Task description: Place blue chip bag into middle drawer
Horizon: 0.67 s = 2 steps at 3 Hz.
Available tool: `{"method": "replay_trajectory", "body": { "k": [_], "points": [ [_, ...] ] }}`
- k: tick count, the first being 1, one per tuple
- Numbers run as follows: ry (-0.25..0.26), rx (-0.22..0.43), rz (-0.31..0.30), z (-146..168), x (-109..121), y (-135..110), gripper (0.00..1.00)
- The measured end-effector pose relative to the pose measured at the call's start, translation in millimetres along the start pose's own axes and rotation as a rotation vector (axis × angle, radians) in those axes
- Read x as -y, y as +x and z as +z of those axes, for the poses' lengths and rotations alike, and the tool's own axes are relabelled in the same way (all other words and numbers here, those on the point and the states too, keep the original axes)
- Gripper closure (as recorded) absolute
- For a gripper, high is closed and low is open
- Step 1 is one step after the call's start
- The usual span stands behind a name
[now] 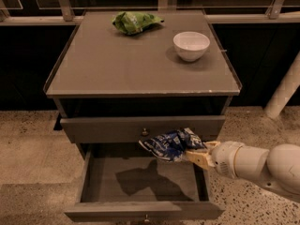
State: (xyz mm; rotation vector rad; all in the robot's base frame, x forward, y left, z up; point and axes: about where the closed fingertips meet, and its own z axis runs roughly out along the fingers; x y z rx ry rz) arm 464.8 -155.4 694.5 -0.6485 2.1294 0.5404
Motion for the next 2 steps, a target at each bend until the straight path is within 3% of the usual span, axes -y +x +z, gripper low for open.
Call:
{"method": "replay_trajectory", "body": {
  "k": [1, 2],
  "points": [
    [-0.037, 0.013, 0.080, 33.7, 8.9, 35.7, 1.00],
    [-0.057, -0.031, 0.132, 62.9, 15.1, 69.4, 1.00]
  ]
}}
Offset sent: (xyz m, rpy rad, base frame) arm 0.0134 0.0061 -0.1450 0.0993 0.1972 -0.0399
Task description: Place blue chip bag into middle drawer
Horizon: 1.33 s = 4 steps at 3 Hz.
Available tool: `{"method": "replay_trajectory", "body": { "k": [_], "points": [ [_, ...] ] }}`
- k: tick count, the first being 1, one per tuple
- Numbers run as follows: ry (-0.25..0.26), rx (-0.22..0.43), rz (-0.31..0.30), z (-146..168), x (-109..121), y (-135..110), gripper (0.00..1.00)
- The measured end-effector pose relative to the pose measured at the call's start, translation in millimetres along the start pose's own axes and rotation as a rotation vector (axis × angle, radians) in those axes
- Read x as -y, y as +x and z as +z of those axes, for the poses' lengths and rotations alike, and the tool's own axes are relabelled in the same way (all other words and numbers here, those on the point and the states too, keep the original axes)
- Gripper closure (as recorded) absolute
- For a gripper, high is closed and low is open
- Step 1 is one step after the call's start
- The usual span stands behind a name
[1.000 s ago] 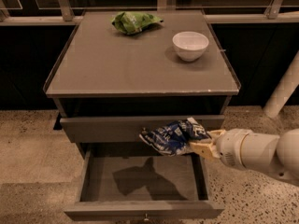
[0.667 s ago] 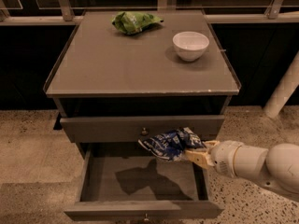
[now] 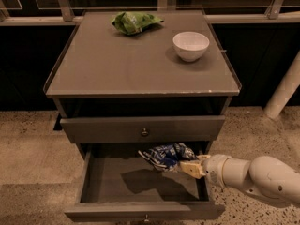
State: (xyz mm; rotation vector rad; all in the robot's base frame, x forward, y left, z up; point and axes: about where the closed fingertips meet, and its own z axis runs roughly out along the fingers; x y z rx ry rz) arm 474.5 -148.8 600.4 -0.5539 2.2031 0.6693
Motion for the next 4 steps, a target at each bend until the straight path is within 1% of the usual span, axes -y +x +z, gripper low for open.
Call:
{"method": "replay_trajectory", "body": {
  "k": [1, 2, 3, 4],
  "points": [
    [0.003, 0.010, -0.010, 1.8, -3.7, 0.0, 1.00],
    [-0.011, 0.005, 0.034, 29.9, 13.0, 20.6, 1.00],
    [-0.002, -0.050, 0.094, 62.8, 31.8, 54.3, 1.00],
    [0.023, -0.119, 0.138, 86.1, 47.0, 84.4, 1.00]
  ]
}}
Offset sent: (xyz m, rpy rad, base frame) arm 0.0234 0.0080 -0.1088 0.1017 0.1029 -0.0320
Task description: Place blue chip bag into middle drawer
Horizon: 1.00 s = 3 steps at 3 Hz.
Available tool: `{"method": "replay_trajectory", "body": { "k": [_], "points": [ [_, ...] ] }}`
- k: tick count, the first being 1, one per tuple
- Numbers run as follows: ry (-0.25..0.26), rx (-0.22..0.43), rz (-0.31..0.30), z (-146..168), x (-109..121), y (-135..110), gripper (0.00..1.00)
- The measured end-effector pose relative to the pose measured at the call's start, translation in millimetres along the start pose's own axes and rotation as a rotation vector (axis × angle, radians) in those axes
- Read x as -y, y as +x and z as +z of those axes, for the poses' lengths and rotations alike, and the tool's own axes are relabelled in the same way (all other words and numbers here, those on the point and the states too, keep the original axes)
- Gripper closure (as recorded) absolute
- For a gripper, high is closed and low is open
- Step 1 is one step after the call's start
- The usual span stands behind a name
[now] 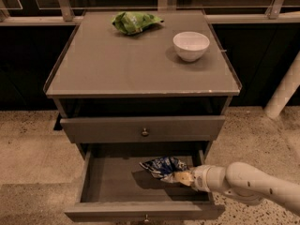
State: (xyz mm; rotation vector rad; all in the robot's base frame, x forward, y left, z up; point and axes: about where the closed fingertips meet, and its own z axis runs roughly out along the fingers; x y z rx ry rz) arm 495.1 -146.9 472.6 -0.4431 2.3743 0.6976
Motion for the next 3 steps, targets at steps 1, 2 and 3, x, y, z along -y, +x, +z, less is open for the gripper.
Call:
{"method": "replay_trajectory", "body": {
  "k": [1, 2, 3],
  "points": [
    [0.031, -0.069, 0.033, 20.5, 15.0, 23.2, 1.00],
    [0.038, -0.121, 0.077, 34.3, 27.7, 42.1, 1.00],
    [0.040, -0.125, 0.078, 34.7, 28.8, 43.4, 0.81]
  ]
}}
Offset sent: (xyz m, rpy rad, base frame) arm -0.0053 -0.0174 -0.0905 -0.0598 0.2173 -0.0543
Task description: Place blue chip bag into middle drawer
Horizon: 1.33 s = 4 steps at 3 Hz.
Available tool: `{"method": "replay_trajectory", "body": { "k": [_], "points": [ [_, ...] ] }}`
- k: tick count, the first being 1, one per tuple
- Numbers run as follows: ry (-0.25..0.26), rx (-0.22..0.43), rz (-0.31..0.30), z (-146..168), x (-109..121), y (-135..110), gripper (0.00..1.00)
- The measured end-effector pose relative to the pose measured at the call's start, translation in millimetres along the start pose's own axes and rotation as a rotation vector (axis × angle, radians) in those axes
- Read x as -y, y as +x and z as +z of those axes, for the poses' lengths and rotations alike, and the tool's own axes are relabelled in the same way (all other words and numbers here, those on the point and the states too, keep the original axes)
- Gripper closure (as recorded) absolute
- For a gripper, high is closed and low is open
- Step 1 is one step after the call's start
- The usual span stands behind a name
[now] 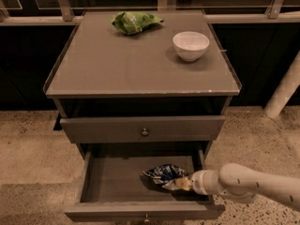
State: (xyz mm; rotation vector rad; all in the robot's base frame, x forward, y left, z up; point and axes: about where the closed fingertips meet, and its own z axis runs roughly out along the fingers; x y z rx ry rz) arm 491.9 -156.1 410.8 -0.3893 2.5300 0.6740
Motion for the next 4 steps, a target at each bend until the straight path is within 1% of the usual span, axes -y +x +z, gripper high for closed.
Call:
{"method": "replay_trajectory", "body": {
  "k": [3, 4],
  "points": [
    [0.000, 0.000, 0.000, 0.1, -0.1, 0.0, 0.12],
    [0.000, 0.000, 0.000, 0.1, -0.1, 0.0, 0.00]
  ]
}}
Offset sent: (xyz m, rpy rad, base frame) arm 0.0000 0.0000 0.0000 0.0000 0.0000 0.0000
